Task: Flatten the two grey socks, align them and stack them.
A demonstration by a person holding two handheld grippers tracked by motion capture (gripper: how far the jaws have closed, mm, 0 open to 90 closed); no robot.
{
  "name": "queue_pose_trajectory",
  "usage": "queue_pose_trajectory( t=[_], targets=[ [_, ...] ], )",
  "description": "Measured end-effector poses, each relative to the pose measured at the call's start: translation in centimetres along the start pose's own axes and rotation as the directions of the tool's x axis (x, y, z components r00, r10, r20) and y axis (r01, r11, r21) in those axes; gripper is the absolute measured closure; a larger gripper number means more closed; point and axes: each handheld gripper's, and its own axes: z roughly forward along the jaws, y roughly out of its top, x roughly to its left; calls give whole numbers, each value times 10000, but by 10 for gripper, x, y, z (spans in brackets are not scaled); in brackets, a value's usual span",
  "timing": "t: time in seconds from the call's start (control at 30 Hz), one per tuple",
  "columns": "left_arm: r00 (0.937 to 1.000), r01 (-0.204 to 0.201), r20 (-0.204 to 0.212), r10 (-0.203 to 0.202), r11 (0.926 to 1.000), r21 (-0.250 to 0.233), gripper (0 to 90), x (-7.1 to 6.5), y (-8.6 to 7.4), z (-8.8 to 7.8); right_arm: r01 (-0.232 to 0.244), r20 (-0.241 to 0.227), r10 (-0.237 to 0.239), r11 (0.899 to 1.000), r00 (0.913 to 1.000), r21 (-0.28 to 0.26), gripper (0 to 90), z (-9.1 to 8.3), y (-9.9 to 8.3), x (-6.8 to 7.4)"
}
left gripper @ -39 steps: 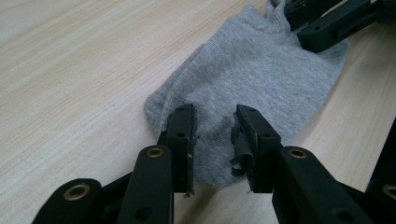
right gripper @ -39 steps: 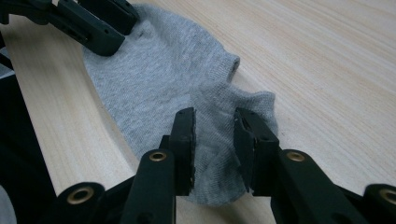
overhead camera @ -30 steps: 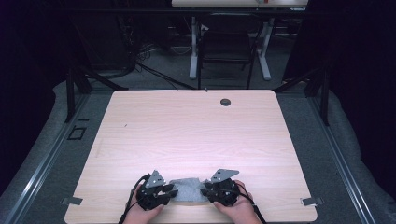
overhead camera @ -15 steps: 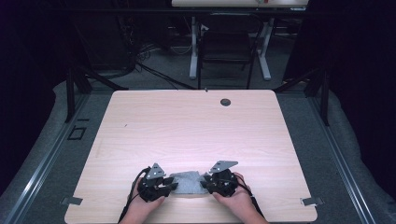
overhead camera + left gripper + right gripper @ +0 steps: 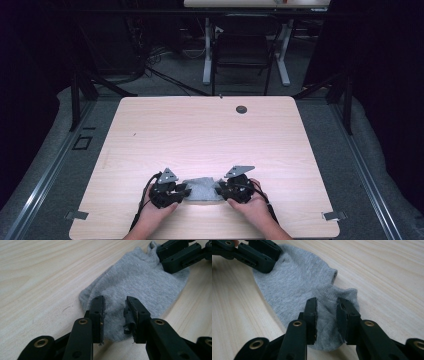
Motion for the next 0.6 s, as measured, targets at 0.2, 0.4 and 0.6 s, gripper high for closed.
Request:
queue_pose_trajectory(
  t=[0.2, 0.4, 0.6],
  targets=[
    [10000, 62, -30, -63, 10000, -73, 681, 2, 1, 1, -60, 53, 60, 10000, 10000, -62, 699, 2, 2, -2],
    [9998, 157, -103, -159, 9997, -184, 662, 3, 2, 2, -72, 196, 73, 10000, 9998, -56, 692, 3, 4, -2],
    [9996, 177, -207, -184, 9994, -312, 596, 1, 6, -2, -161, 146, 165, 9996, 9998, -247, 669, 2, 7, -1]
  ],
)
